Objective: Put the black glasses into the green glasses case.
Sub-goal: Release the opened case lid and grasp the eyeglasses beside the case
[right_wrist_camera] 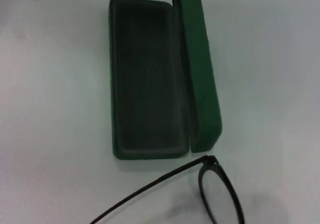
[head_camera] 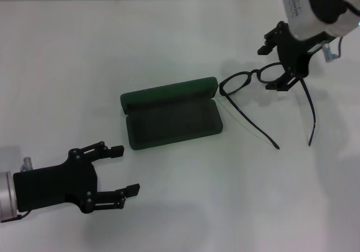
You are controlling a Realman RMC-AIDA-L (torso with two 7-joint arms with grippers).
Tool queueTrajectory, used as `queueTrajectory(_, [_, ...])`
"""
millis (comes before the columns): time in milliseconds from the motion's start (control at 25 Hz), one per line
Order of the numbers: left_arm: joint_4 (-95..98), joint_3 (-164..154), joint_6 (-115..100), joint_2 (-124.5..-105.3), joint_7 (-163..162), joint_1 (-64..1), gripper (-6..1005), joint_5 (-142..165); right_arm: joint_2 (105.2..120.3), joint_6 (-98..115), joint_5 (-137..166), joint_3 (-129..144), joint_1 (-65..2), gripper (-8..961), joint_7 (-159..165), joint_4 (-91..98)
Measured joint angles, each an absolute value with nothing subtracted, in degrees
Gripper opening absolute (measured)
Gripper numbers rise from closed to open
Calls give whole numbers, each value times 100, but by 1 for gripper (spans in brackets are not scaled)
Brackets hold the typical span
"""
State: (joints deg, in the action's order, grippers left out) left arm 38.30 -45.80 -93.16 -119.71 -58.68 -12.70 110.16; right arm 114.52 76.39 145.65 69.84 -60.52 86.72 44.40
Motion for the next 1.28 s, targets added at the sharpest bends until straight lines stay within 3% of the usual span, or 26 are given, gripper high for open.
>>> queueTrajectory(1080, [3770,-4579,-9275,-11971,-6013,-1417,884,11045,11614,6366,14364,7301,-6180,755,8140,3482])
queueTrajectory(1280, [3764,-4579,-9272,-11971,-6012,-1413,883,11048,11622,6237,14336,7342,-6187,547,8142,3390])
